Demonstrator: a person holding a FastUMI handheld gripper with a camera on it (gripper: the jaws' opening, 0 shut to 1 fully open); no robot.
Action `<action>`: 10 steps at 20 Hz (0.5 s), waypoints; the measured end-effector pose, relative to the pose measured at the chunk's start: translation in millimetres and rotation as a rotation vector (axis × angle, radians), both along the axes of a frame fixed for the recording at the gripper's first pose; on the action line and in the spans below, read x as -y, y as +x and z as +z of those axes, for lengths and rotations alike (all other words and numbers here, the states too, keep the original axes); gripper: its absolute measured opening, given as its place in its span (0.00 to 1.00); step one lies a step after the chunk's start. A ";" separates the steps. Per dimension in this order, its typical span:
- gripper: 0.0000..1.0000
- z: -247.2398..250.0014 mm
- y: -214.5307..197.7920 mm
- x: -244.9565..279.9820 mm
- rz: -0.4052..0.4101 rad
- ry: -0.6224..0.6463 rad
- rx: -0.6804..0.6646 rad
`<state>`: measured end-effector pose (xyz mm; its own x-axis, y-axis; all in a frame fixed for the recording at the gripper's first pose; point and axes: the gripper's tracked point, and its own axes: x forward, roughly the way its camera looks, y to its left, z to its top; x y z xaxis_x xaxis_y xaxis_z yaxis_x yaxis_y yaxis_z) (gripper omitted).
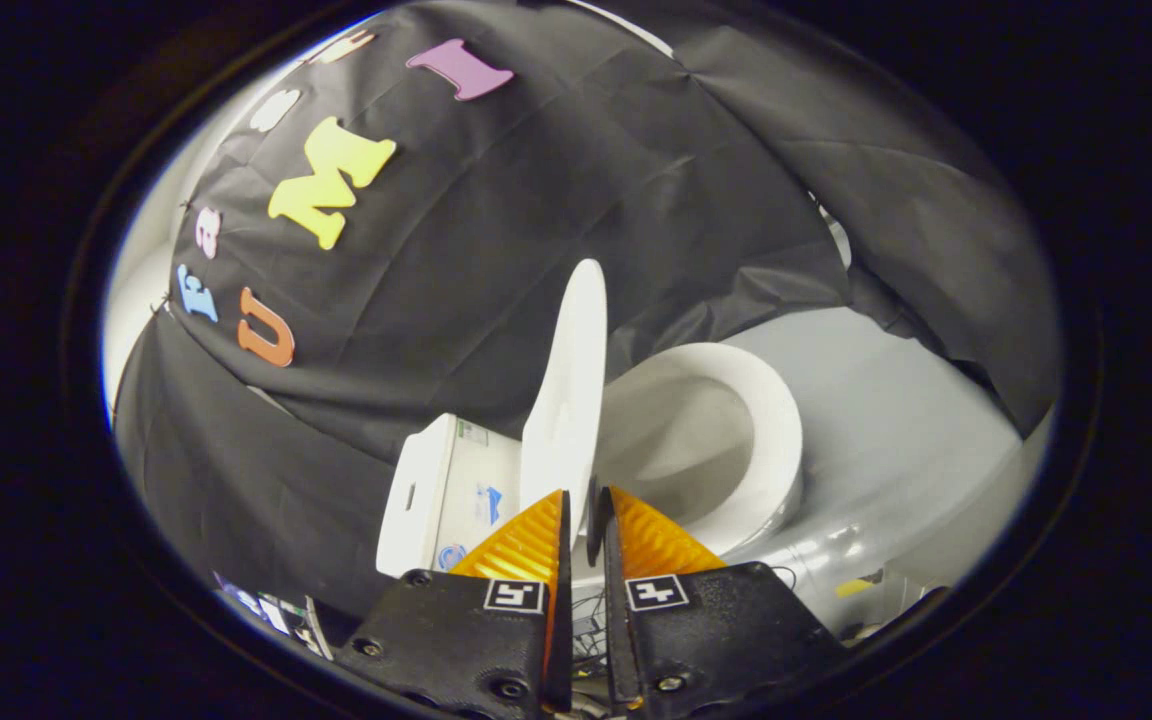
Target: Open the toilet lid.
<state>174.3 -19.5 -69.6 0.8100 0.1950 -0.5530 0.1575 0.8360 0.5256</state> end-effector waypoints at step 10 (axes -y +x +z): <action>0.17 30.3 2.0 -42.6 0.027 -0.172 -0.041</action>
<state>176.3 23.0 -39.3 0.7820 0.1161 -0.6124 0.1519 0.9174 0.3679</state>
